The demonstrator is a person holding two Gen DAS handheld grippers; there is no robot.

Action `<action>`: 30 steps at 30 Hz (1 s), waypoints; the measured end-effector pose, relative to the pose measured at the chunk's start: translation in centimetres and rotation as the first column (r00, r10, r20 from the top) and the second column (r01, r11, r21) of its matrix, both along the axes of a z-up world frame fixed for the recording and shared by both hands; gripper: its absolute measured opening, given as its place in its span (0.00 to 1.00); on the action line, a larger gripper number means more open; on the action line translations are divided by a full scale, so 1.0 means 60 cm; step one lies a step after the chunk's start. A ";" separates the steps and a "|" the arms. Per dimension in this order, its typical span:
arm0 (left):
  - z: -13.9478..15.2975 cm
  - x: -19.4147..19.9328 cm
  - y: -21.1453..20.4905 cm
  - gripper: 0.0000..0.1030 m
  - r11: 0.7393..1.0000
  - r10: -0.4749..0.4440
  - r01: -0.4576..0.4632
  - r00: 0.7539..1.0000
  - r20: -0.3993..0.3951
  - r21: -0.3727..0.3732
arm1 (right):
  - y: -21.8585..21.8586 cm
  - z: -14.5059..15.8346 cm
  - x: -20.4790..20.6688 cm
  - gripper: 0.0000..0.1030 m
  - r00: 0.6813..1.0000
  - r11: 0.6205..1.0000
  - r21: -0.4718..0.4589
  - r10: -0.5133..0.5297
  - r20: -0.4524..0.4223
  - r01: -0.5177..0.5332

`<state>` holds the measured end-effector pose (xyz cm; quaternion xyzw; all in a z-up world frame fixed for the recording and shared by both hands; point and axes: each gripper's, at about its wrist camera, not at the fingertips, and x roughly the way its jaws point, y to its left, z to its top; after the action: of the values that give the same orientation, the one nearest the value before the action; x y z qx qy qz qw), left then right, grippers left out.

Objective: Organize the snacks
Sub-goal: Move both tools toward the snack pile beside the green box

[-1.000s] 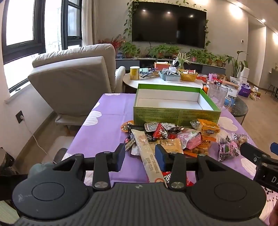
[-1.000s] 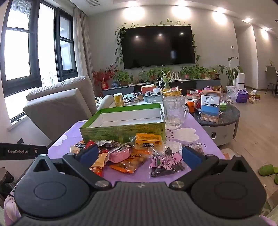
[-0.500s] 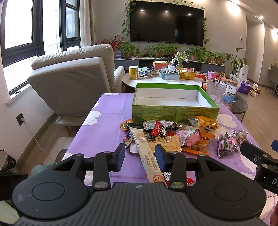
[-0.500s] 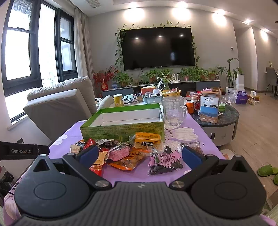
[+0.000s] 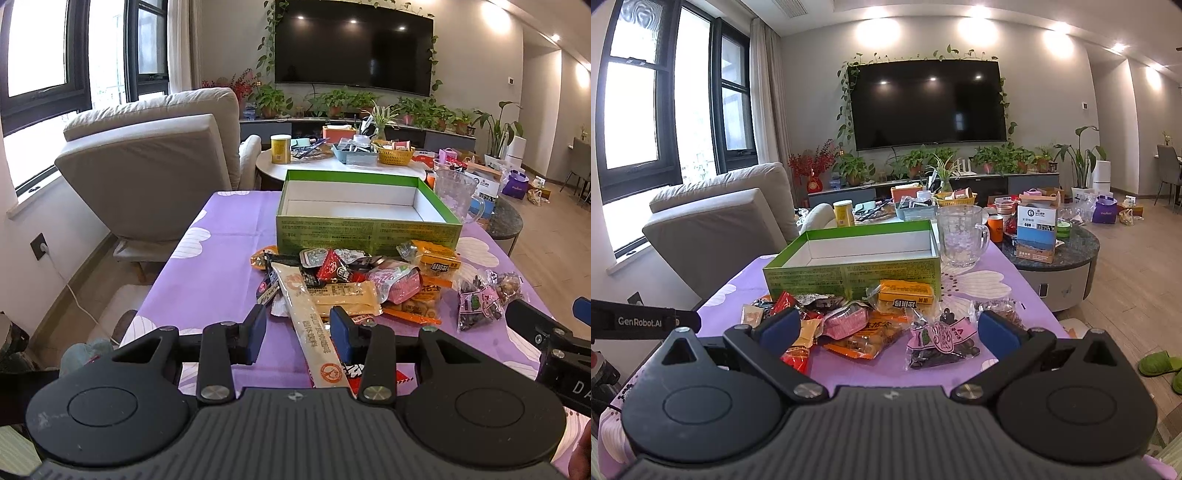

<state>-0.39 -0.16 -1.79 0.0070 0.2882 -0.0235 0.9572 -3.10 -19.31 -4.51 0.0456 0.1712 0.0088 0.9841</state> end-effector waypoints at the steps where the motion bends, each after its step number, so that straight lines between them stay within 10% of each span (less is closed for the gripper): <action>1: -0.001 0.000 0.001 0.35 1.000 0.001 -0.001 1.000 -0.001 -0.001 | 0.001 0.000 -0.002 0.83 1.000 1.000 -0.002 0.002 0.000 -0.002; 30: -0.016 0.018 0.010 0.35 1.000 0.023 -0.023 0.999 -0.039 0.001 | 0.017 -0.007 0.001 0.83 1.000 0.999 -0.030 0.017 -0.013 -0.018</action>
<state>0.71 0.43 -2.73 0.0035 0.3070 -0.0127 0.9516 -3.01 -18.30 -4.93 0.0291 0.1782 0.0145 0.9834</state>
